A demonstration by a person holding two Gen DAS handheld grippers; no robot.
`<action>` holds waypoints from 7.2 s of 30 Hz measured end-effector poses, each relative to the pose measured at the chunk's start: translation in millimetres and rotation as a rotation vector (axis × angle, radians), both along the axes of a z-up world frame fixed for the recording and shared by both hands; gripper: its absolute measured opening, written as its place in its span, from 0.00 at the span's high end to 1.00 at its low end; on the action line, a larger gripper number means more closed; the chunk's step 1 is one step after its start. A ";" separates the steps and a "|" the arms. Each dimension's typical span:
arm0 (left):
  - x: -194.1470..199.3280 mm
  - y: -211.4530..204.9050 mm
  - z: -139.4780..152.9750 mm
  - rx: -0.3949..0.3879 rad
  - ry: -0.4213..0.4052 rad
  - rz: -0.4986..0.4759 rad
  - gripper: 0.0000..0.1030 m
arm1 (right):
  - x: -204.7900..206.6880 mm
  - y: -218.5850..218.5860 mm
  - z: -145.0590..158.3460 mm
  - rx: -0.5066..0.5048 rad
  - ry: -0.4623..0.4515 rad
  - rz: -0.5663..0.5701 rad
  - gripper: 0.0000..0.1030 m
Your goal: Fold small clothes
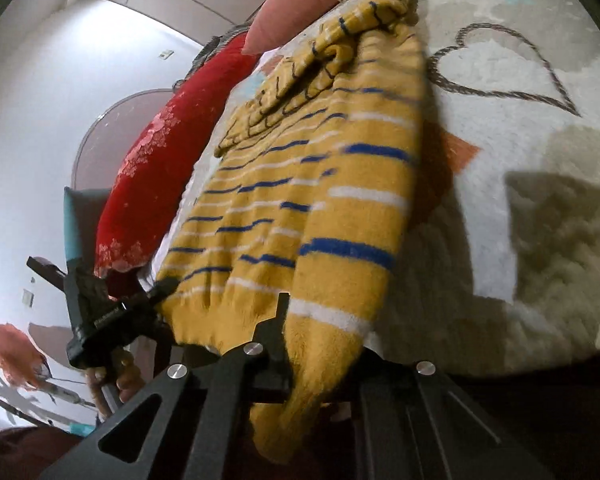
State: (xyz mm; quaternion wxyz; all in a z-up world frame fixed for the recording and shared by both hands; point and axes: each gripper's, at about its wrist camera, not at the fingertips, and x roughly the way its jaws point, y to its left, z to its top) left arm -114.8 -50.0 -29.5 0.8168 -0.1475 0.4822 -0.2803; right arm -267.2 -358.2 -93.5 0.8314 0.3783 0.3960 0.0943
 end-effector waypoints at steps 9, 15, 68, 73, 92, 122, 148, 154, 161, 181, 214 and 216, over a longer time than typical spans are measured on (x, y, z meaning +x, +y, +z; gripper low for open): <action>28.0 -8.6 30.8 0.011 -0.049 -0.025 0.91 | 10.2 -15.6 30.8 -0.045 -0.039 -0.005 0.91; 95.8 -38.5 71.6 0.014 -0.139 0.004 0.91 | 68.3 -30.9 96.3 -0.104 -0.154 0.000 0.91; 312.9 -85.0 -23.4 0.303 -0.020 -0.010 0.43 | 258.6 -155.7 59.6 -0.404 0.100 -0.166 0.60; 307.5 -79.4 -4.4 0.367 -0.042 -0.002 0.85 | 251.4 -158.3 56.6 -0.448 0.133 -0.174 0.84; 241.7 -14.4 19.2 0.242 -0.030 0.187 0.66 | 214.9 -125.2 36.1 -0.374 0.085 -0.110 0.89; 128.7 13.4 -12.6 0.237 -0.055 0.147 0.30 | 434.1 83.2 65.0 -0.530 0.101 0.141 0.89; 115.3 62.3 -4.8 0.166 -0.067 0.222 0.29 | 435.9 226.7 14.8 -1.038 0.158 0.341 0.38; 108.0 76.0 0.7 0.143 -0.073 0.250 0.29 | 431.2 204.2 33.0 -0.888 0.140 0.281 0.81; 100.7 79.9 7.6 0.132 -0.087 0.254 0.29 | 413.6 234.8 59.7 -0.724 0.091 0.342 0.91; 123.9 27.1 23.6 0.162 -0.110 0.140 0.23 | 330.9 48.9 94.1 -0.607 0.011 0.114 0.45; 336.8 -38.8 7.2 0.253 -0.060 0.140 0.20 | 265.6 -68.8 90.6 -0.606 -0.014 -0.085 0.31; 331.6 -34.8 2.2 0.195 -0.016 0.120 0.20 | 266.1 -35.5 92.1 -0.622 -0.032 0.010 0.30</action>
